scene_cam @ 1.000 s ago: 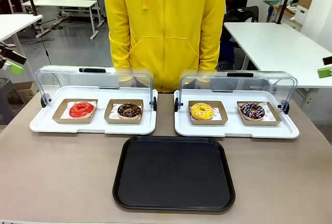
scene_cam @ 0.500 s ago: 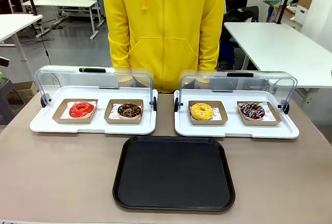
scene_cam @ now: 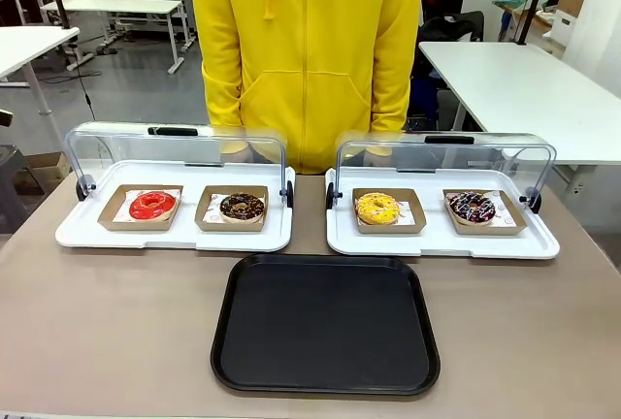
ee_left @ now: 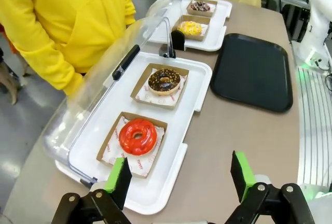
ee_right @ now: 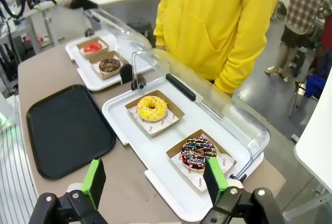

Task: Move the first donut from the left to the tray.
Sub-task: Pick up the Paper togo box containing the Donut indicated by the person and place it on the Handle tray.

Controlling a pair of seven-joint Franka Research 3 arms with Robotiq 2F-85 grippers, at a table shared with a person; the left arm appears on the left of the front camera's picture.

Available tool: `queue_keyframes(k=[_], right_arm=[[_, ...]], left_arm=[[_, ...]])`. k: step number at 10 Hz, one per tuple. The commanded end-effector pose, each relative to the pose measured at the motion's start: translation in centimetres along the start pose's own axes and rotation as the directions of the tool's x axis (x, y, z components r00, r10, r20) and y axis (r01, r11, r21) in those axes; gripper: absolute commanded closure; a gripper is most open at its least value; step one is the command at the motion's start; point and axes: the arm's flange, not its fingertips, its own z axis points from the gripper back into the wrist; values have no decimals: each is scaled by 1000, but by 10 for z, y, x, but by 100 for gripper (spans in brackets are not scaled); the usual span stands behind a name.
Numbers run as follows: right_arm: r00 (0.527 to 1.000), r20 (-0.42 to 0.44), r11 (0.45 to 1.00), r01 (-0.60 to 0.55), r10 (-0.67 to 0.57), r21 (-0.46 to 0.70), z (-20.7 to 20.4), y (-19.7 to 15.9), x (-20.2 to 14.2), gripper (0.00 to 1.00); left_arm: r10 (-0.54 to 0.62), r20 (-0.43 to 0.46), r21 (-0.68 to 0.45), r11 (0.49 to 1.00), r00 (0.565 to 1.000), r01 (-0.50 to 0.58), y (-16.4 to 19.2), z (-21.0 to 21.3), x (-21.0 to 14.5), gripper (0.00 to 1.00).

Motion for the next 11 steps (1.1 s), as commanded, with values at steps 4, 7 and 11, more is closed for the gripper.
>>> queue_keyframes(k=[4, 7, 11], right_arm=[[1000, -1, 1000, -3, 3, 4, -1, 1, 1, 0], [1000, -1, 1000, -3, 3, 4, -1, 1, 1, 0], [1000, -1, 1000, -3, 3, 4, -1, 1, 1, 0]], left_arm=[[0, 0, 0, 1000, 1000, 0, 0, 0, 0, 0], [0, 0, 0, 1000, 1000, 0, 0, 0, 0, 0], [0, 0, 0, 1000, 1000, 0, 0, 0, 0, 0]])
